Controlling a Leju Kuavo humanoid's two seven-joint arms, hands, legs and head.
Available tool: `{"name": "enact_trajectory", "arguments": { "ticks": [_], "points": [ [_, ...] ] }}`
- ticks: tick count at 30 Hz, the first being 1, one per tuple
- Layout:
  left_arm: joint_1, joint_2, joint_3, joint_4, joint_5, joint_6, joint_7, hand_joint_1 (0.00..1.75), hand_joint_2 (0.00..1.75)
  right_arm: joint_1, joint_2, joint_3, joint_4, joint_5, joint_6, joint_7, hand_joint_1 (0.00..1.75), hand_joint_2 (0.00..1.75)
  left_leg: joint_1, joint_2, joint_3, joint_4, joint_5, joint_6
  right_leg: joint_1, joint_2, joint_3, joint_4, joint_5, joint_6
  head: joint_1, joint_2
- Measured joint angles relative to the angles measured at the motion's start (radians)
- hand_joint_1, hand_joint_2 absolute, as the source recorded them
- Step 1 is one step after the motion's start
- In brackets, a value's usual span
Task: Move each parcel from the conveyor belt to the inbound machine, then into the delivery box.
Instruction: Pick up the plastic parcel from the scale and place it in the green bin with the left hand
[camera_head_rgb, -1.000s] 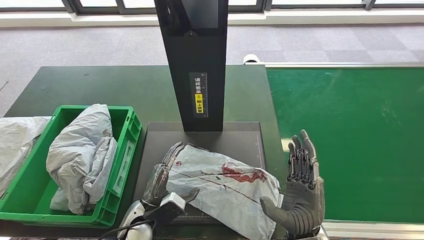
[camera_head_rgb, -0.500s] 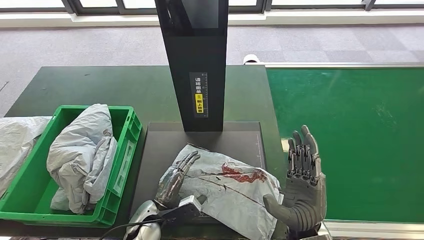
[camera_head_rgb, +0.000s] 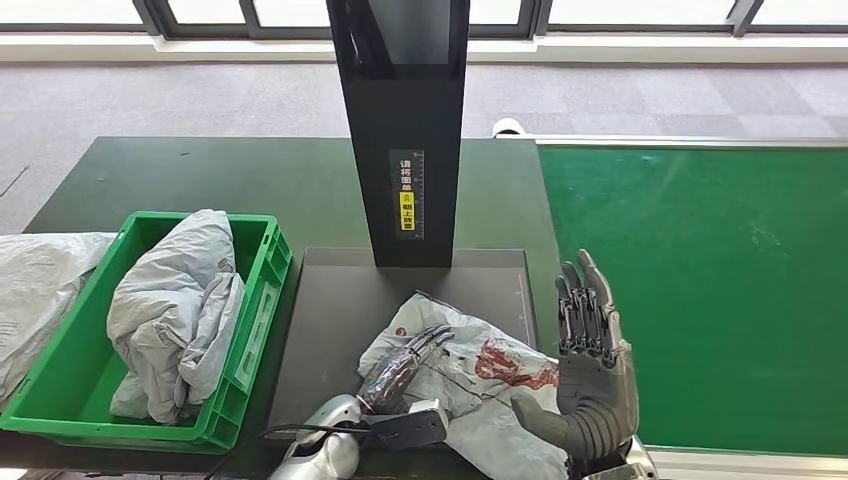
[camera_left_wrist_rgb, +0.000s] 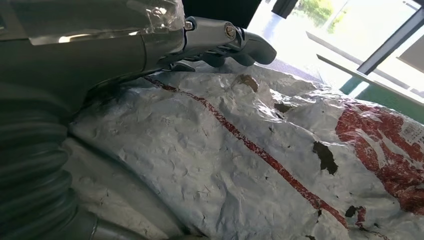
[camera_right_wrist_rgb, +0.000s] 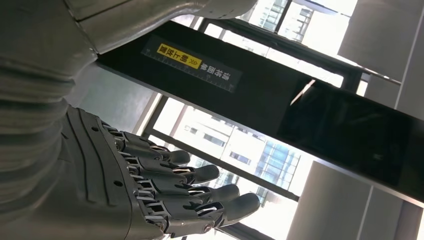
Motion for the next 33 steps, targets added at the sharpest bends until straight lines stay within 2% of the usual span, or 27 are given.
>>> {"name": "enact_trajectory", "arguments": {
  "ticks": [4, 14, 33],
  "points": [
    [-0.023, -0.006, -0.009, 0.038, -0.004, -0.010, -0.004, 1.75, 1.75, 0.008, 0.000, -0.005, 0.000, -0.002, -0.017, 0.000, 0.00, 1.75, 0.000, -0.002, 0.011, 0.000, -0.004, 0.002, 0.000, -0.002, 0.013, -0.002, -0.004, 0.002, 0.000, 0.000],
    [-0.004, -0.002, -0.021, 0.014, 0.011, 0.060, -0.034, 1.75, 1.75, 0.015, 0.012, -0.019, 0.000, -0.013, 0.000, 0.000, 0.00, 1.75, -0.003, -0.001, 0.015, 0.000, -0.007, 0.003, -0.003, 0.000, 0.017, -0.002, -0.005, 0.003, 0.000, 0.000],
    [0.018, 0.005, -0.021, -0.025, 0.016, 0.066, -0.034, 1.75, 1.75, 0.015, 0.015, -0.033, 0.000, -0.013, 0.004, 0.000, 0.00, 1.75, -0.002, -0.001, 0.012, -0.001, -0.008, 0.001, -0.002, 0.000, 0.013, -0.001, -0.007, 0.001, 0.000, 0.000]
  ]
}}
